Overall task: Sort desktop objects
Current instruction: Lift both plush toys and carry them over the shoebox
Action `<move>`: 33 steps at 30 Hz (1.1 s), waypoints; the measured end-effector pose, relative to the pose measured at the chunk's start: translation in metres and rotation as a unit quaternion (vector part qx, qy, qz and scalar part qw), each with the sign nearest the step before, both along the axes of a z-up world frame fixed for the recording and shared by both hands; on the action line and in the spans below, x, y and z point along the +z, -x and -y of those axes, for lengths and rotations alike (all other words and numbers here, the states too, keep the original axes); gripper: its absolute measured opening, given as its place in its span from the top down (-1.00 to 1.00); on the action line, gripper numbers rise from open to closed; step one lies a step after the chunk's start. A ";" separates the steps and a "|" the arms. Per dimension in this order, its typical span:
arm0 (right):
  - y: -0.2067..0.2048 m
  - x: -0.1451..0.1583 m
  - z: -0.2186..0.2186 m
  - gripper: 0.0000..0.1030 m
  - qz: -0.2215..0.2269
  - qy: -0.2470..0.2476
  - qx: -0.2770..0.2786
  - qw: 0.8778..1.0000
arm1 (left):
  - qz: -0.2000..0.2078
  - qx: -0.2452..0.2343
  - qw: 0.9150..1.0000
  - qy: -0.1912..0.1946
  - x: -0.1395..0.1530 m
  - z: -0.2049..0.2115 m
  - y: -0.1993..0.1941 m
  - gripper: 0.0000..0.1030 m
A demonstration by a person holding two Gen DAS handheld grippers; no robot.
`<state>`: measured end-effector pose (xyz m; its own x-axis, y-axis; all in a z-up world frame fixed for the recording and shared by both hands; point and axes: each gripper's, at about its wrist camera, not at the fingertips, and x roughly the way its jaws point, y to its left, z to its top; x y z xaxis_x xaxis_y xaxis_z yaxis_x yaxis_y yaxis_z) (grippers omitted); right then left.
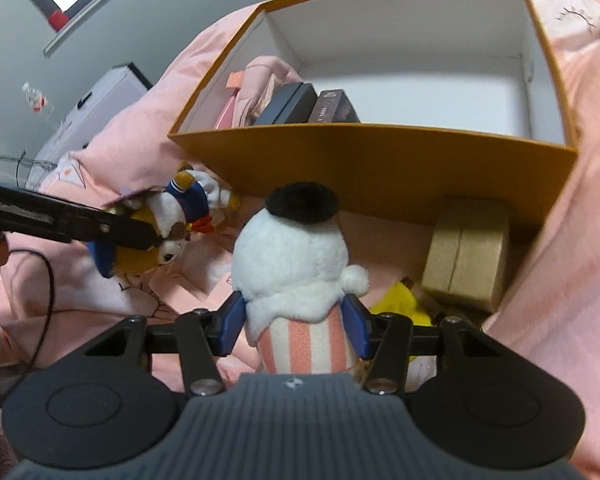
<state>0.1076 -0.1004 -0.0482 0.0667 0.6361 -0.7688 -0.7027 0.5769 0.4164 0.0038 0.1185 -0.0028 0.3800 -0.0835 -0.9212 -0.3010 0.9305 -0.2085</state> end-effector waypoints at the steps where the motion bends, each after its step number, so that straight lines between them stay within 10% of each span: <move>1: 0.000 0.001 0.003 -0.05 -0.004 -0.004 -0.009 1.000 | 0.010 -0.007 1.000 0.001 0.005 0.000 0.002 -0.13; 10: -0.001 0.028 0.037 -0.04 0.041 0.004 -0.074 0.996 | 0.030 -0.062 0.998 0.005 -0.005 0.038 -0.001 -0.13; 33: -0.041 0.011 0.028 -0.22 -0.044 0.013 -0.039 0.998 | 0.006 -0.126 0.992 0.026 -0.021 0.042 -0.007 -0.36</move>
<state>0.1484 -0.1280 -0.0371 0.0459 0.6120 -0.7895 -0.6167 0.6391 0.4596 0.0110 0.0765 -0.0236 0.3530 -0.2242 -0.9084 -0.0580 0.9637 -0.2604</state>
